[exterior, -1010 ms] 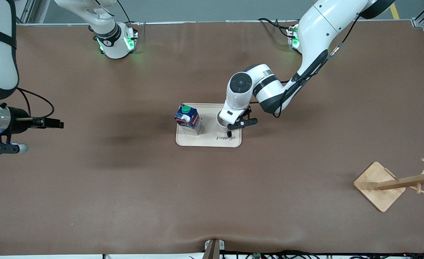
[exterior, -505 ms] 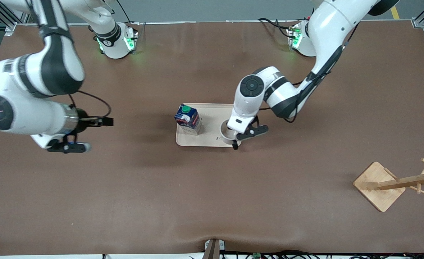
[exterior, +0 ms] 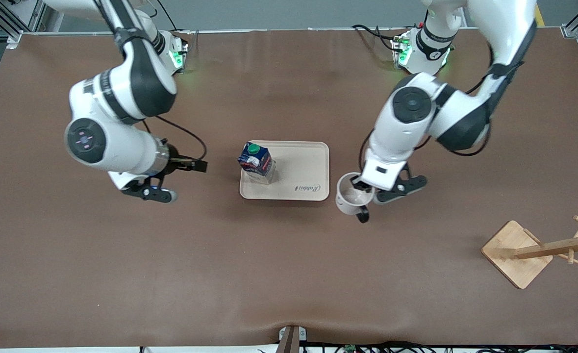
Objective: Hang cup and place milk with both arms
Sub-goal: 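Grasp the mug rim with the left gripper while the right gripper grasps the milk, then carry the mug toward the wooden stand while the right gripper lifts the milk away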
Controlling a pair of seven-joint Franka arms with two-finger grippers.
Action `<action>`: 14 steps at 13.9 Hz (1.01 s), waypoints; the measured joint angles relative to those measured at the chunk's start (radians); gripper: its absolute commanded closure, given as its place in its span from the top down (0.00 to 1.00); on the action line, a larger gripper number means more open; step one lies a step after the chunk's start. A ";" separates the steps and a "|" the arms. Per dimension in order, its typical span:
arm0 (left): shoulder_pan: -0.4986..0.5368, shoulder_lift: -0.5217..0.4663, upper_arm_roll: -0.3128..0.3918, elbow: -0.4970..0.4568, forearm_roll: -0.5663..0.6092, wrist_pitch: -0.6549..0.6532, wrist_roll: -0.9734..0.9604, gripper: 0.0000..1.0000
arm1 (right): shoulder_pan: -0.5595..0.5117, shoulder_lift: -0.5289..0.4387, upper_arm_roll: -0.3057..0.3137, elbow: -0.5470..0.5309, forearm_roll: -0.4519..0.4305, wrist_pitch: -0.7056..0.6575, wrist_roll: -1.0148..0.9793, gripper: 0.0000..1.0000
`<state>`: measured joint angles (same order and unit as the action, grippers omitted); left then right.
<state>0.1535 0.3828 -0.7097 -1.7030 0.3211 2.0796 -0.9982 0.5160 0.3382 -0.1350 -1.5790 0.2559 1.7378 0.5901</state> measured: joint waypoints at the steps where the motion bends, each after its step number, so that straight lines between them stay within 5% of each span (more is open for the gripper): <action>1: 0.032 -0.016 -0.008 0.026 -0.016 -0.061 0.071 0.00 | 0.039 0.000 0.001 -0.007 0.000 0.038 0.064 1.00; 5: 0.119 -0.044 -0.012 0.125 -0.026 -0.264 0.344 0.00 | 0.165 0.012 0.001 -0.048 0.000 0.130 0.265 1.00; 13: 0.364 -0.101 -0.013 0.136 -0.027 -0.356 0.851 0.00 | 0.258 0.025 0.000 -0.181 0.000 0.349 0.388 1.00; 14: 0.398 -0.101 -0.013 0.137 -0.027 -0.356 0.905 0.00 | 0.266 0.026 0.000 -0.202 0.000 0.385 0.392 0.90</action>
<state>0.5513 0.2816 -0.7227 -1.5659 0.2942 1.7238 -0.0928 0.7816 0.3640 -0.1348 -1.7815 0.2561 2.1226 0.9823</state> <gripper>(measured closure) 0.952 0.000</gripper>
